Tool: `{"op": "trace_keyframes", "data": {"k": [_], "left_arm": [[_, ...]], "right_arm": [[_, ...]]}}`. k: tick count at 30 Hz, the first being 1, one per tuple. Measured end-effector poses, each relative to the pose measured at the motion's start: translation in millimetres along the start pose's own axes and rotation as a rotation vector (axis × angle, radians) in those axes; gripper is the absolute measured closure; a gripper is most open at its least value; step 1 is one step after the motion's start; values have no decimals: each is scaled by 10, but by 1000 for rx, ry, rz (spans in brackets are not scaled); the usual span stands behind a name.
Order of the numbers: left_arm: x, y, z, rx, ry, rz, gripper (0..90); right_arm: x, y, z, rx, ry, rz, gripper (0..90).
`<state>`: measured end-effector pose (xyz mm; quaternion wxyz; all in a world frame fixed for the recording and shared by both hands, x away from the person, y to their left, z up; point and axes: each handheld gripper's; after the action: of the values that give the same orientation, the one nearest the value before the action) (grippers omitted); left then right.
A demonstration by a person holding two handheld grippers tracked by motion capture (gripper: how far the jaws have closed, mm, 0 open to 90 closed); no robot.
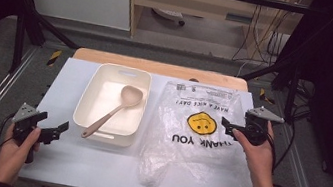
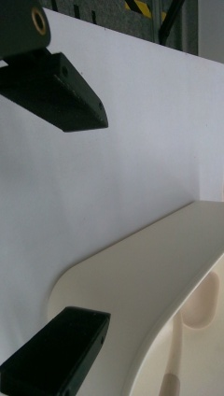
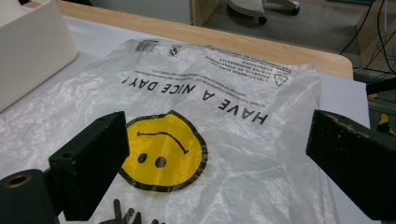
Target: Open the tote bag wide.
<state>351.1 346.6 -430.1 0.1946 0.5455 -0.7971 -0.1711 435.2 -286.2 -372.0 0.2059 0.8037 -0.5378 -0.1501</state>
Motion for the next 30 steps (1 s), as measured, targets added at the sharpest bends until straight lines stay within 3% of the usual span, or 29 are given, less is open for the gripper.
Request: {"op": "trace_keyframes", "data": {"k": [10,17,30], "left_arm": [[-4,4,1,1,4,-3,67],[-9,-1,4,-3,5,-5,67],[-13,-4,9,-8,5,-7,68]], "right_arm": [[157,0,119,-19,-15,22,94],[296,-36,265,-60,-18,42,121],[616,-45,548,-131,-80,73,174]]}}
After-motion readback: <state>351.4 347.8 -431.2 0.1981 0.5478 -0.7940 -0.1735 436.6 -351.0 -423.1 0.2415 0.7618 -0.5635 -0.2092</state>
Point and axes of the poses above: each handheld gripper's, and its own axes: y roughly backward along the jaws, z roughly out of its underside, x roughly to its right
